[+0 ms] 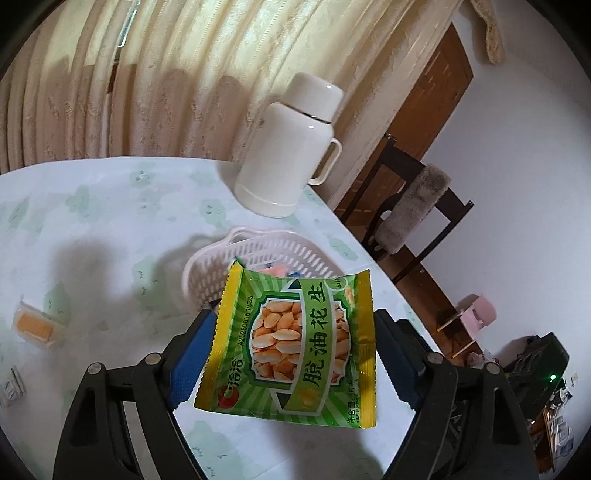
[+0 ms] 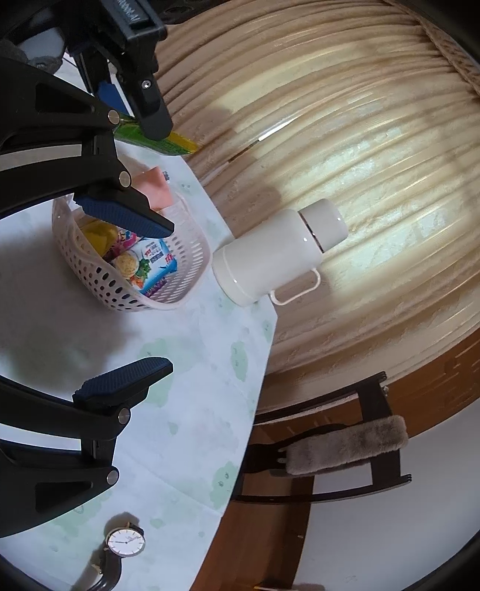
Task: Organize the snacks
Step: 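Carry the green peanut bag with the left tool and release it into the basket, then move the left tool to the small white printed packet and grasp it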
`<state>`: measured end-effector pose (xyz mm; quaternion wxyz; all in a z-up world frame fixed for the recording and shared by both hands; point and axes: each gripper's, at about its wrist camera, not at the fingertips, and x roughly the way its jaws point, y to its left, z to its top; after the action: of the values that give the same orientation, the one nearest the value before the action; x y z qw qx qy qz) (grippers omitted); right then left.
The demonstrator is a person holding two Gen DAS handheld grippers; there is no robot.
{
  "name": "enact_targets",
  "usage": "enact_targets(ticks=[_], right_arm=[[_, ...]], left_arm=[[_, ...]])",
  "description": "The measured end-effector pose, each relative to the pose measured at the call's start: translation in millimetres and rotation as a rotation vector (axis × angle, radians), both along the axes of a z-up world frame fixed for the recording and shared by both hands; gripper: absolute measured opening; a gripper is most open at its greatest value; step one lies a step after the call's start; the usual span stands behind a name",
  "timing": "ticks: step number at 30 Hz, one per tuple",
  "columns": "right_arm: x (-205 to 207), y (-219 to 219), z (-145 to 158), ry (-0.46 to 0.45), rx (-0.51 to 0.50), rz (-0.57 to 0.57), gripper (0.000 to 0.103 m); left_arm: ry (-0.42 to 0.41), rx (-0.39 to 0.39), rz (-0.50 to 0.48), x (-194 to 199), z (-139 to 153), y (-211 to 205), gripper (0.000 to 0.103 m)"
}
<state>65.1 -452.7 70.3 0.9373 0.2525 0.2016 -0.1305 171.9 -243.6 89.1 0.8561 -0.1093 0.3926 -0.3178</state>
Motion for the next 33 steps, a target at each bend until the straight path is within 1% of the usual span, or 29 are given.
enact_targets(ticks=[4, 9, 11, 14, 16, 18, 25, 29, 33], right_arm=[[-0.1, -0.1, -0.5, 0.000, 0.001, 0.001, 0.068], [-0.1, 0.5, -1.0, -0.001, 0.001, -0.001, 0.068], [0.1, 1.1, -1.6, -0.002, 0.004, -0.002, 0.068], [-0.4, 1.0, -1.8, -0.002, 0.006, 0.002, 0.068], [-0.8, 0.9, -1.9, -0.003, 0.010, 0.005, 0.068], [-1.2, 1.6, -2.0, -0.006, 0.012, 0.006, 0.068], [-3.2, 1.3, -1.9, -0.013, 0.020, 0.015, 0.068], [-3.2, 1.7, -1.7, -0.011, 0.018, 0.018, 0.068], [2.4, 9.6, -2.1, 0.014, 0.007, 0.070, 0.069]], left_arm=[[0.033, -0.014, 0.016, 4.4, -5.6, 5.8, 0.082], [0.005, -0.014, -0.011, 6.1, -1.5, -4.9, 0.082], [-0.002, -0.017, -0.032, 6.8, 0.7, -13.2, 0.085], [-0.015, -0.013, -0.051, 9.2, 0.8, -24.2, 0.086], [-0.013, -0.013, -0.064, 10.3, -0.5, -29.0, 0.087], [0.007, -0.022, -0.074, 12.5, -3.5, -29.6, 0.087], [0.015, -0.007, -0.017, 10.4, -3.6, -11.8, 0.087], [0.008, 0.035, 0.033, 6.5, -4.6, 2.7, 0.087], [0.010, 0.077, 0.067, -1.0, -9.9, 15.8, 0.087]])
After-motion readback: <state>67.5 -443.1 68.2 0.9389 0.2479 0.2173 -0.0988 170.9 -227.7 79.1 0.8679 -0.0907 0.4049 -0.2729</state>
